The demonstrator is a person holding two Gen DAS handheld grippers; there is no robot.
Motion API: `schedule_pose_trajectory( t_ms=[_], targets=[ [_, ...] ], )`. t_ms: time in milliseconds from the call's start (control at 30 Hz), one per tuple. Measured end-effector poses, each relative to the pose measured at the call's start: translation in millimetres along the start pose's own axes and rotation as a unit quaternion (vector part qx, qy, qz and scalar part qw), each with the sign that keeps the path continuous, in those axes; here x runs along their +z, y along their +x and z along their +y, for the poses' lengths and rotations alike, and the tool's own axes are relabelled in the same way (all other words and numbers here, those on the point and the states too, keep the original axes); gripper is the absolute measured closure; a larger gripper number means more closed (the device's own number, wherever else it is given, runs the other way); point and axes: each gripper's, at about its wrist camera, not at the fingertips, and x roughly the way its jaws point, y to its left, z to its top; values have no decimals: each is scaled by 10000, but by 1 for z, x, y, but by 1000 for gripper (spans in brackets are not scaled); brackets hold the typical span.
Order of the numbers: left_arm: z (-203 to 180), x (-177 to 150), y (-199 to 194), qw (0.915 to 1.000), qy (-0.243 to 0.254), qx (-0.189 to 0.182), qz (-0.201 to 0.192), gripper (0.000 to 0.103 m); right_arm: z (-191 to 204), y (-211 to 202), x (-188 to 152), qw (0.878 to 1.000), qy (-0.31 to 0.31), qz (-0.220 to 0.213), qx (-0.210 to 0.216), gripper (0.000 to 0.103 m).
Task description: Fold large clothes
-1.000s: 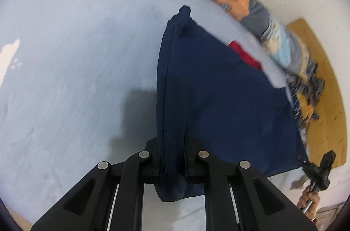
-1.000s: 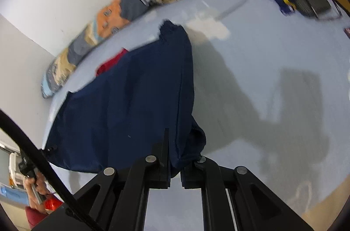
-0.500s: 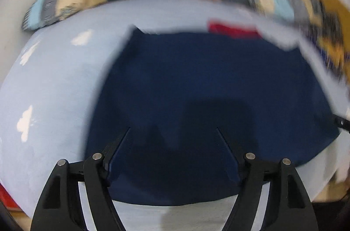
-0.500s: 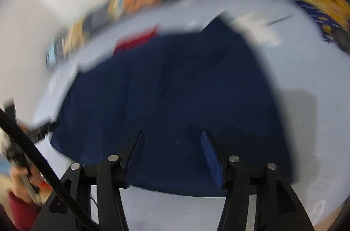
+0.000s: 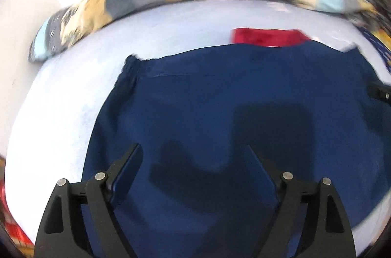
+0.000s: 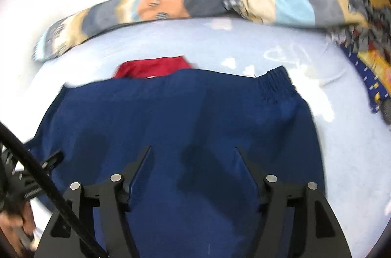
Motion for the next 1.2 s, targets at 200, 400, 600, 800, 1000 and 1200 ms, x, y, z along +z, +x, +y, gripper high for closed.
schedule_pose_trajectory(
  t_ms=[200, 400, 600, 800, 1000, 1200],
  targets=[
    [41, 6, 62, 9967, -682, 16, 431, 0, -41, 65, 7, 9980, 427, 461, -90, 30],
    [37, 11, 13, 9966, -729, -306, -219, 2, -43, 29, 18, 9976, 547, 250, 344, 30],
    [-5, -10, -55, 9922, 61, -309, -1206, 2, -78, -20, -9, 9955, 604, 259, 678, 19],
    [-49, -37, -92, 9753, 1009, -114, -1961, 2, -159, -41, -59, 9866, 1211, 478, 979, 19],
    [-67, -45, -99, 9698, 1318, -294, -2032, 2, -208, -37, -87, 9633, 1915, 727, 1735, 19],
    [-74, -44, -75, 9819, 1101, -531, -1443, 2, -198, -24, -86, 9604, 1846, 892, 1889, 19]
  ],
)
